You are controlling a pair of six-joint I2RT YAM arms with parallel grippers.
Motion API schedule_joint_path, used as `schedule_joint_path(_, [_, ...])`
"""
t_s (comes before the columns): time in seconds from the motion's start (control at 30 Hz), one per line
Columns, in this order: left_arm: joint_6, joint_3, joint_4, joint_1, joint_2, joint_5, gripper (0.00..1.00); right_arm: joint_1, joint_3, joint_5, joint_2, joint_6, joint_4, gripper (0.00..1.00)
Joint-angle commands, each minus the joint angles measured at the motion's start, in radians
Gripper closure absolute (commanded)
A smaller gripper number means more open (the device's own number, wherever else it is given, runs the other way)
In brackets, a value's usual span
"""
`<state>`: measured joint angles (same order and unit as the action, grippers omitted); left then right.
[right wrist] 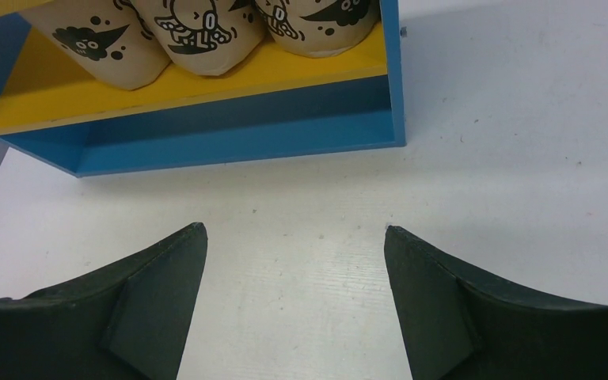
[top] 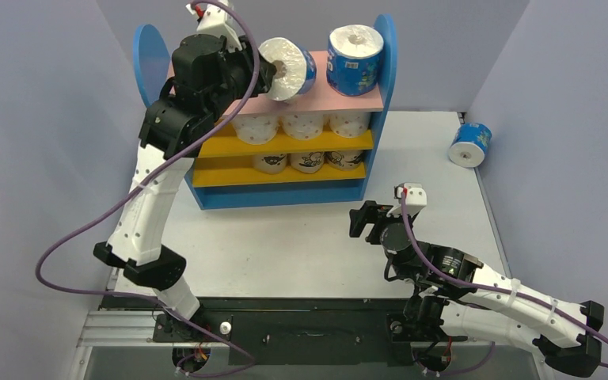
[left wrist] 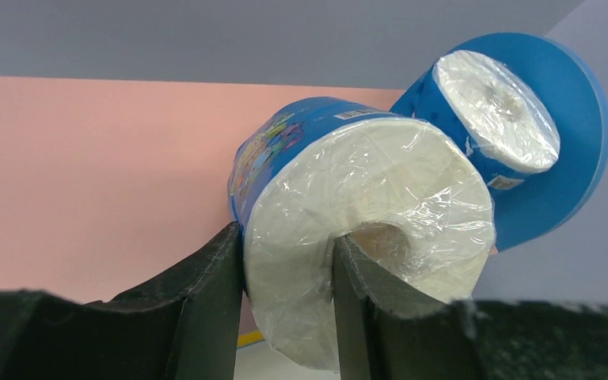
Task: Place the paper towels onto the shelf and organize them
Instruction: Place the paper towel on the shelf.
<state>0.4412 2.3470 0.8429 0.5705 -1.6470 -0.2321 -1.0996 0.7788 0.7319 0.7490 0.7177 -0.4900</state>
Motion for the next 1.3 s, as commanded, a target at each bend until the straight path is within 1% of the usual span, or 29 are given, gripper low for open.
schedule_joint_path(0.0, [0.035,0.171,-0.078,-0.037,-0.063,0.095,1.0,0.006,0.033,0.042,0.008,-0.048,0.072,0.22])
schedule_joint_path(0.07, [0.042,0.213,-0.061,-0.041,-0.101,0.1,0.99,0.007,0.037,0.043,0.011,-0.056,0.076,0.22])
schedule_joint_path(0.2, [0.055,0.222,-0.05,-0.041,-0.126,0.104,0.98,0.01,0.039,0.045,0.014,-0.072,0.083,0.22])
schedule_joint_path(0.4, [0.087,0.227,-0.058,-0.041,-0.092,0.121,0.98,0.013,0.032,0.035,0.016,-0.069,0.088,0.22])
schedule_joint_path(0.63, [0.089,0.261,0.004,-0.041,-0.085,0.099,0.99,0.014,0.027,0.031,0.015,-0.061,0.092,0.22])
schedule_joint_path(0.73, [0.092,0.261,0.023,-0.042,-0.094,0.108,0.98,0.014,0.027,0.031,0.013,-0.061,0.093,0.22])
schedule_joint_path(0.87, [0.093,0.261,0.037,-0.041,-0.108,0.113,0.94,0.014,0.023,0.034,0.009,-0.06,0.091,0.22])
schedule_joint_path(0.93, [0.092,0.261,0.039,-0.042,-0.116,0.113,0.9,0.014,0.02,0.036,0.006,-0.059,0.093,0.22])
schedule_joint_path(0.97, [0.091,0.261,0.039,-0.042,-0.119,0.114,0.83,0.015,0.019,0.038,0.005,-0.059,0.092,0.22])
schedule_joint_path(1.0, [0.09,0.261,0.038,-0.042,-0.122,0.115,0.8,0.015,0.019,0.038,0.004,-0.058,0.091,0.22])
schedule_joint_path(1.1, [0.09,0.261,0.036,-0.042,-0.128,0.118,0.59,0.018,0.019,0.038,0.004,-0.06,0.091,0.22])
schedule_joint_path(1.13, [0.089,0.261,0.032,-0.041,-0.129,0.118,0.55,0.02,0.019,0.038,0.002,-0.061,0.091,0.22])
schedule_joint_path(1.2, [0.089,0.262,0.022,-0.042,-0.129,0.12,0.38,0.021,0.02,0.038,0.003,-0.063,0.091,0.22])
schedule_joint_path(1.27, [0.09,0.262,0.012,-0.042,-0.129,0.119,0.31,0.022,0.02,0.039,0.003,-0.065,0.09,0.22])
